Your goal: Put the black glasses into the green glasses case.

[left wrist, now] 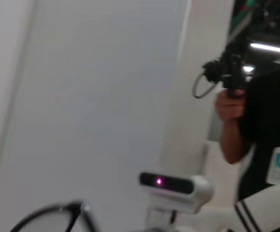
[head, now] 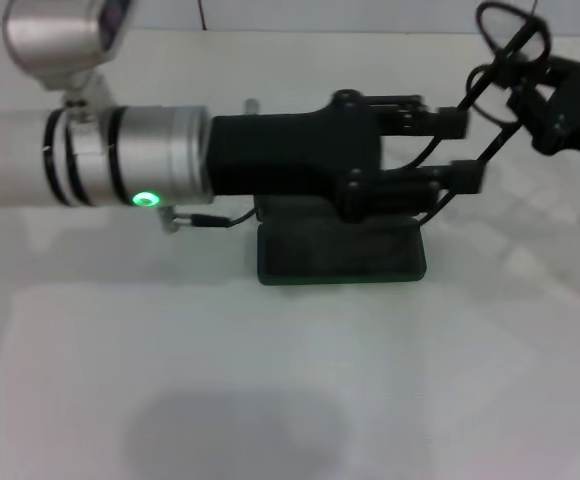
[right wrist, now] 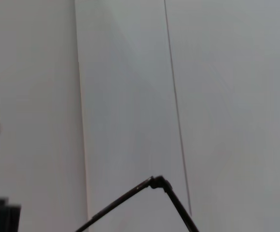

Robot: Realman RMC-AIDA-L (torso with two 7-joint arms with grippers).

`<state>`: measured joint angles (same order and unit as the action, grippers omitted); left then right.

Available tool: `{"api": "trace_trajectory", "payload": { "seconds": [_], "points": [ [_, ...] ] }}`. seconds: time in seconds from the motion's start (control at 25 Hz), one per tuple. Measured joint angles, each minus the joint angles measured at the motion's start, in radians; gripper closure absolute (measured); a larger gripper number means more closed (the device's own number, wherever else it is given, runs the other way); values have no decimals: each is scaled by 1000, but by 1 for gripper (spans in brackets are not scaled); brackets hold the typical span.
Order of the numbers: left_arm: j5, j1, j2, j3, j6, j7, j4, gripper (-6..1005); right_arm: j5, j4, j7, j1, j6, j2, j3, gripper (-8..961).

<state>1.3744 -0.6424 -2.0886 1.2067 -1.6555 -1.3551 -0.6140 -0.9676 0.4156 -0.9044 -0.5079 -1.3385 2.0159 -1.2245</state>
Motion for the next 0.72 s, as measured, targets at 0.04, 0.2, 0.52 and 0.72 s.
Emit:
{"api": "trace_trajectory", "payload": {
  "seconds": [0.04, 0.2, 0.52, 0.72],
  "points": [
    [0, -16, 0, 6, 1, -10, 3, 434, -5, -1, 0, -1, 9, 0, -7, 847],
    [0, -65, -1, 26, 18, -51, 11, 435, -22, -3, 5, -2, 17, 2, -22, 847],
    [31, -95, 0, 35, 78, -97, 38, 435, -41, 5, -4, 0, -53, 0, -85, 847],
    [38, -99, -1, 46, 105, -96, 47, 435, -100, 7, -64, -5, -74, -2, -87, 847]
  ]
}}
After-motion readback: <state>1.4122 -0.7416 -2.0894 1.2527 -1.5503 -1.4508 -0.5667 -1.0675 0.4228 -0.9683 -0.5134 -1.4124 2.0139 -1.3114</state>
